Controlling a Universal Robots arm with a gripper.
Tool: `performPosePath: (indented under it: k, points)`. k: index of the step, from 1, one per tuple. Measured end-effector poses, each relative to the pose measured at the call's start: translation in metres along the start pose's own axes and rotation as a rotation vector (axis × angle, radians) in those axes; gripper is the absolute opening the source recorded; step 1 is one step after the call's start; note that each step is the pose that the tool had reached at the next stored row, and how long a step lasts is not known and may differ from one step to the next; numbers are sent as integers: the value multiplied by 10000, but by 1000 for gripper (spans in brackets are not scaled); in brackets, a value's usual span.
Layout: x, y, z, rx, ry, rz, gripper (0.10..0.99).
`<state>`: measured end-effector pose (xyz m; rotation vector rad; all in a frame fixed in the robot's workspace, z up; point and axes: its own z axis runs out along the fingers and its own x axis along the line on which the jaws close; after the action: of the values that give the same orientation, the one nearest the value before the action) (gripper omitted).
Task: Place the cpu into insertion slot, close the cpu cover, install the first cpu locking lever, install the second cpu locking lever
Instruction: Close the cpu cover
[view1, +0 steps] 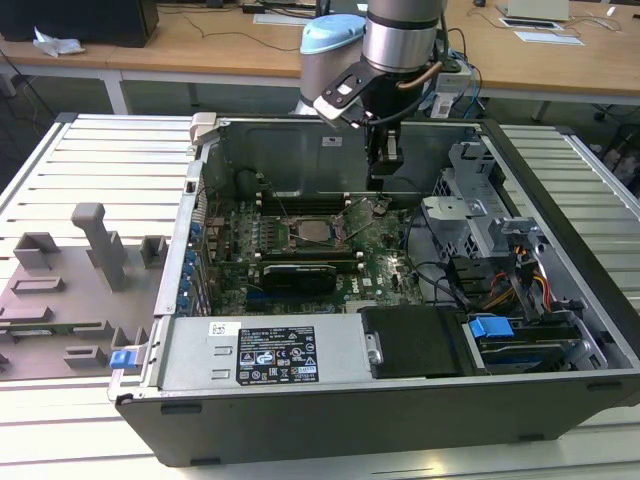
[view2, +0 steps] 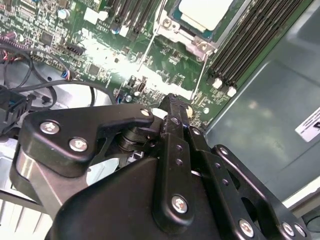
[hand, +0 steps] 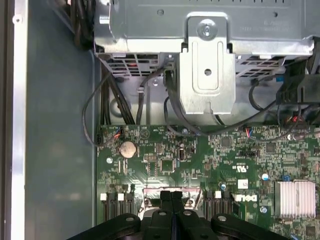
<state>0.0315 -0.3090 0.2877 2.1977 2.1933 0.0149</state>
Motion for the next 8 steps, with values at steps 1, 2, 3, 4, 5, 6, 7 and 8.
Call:
performPosePath:
  k: [1,2,3,4,5,6,7,8]
  points:
    - [0,12,0,1,0,1,106]
    - [0,38,1,3,0,0,106]
    - [0,52,2,4,0,0,106]
    - [0,65,2,6,0,-1,106]
    - [0,92,3,8,0,0,106]
    - [0,115,4,9,0,1,106]
    - [0,162,5,14,0,-1,106]
    - [0,188,6,17,0,-1,106]
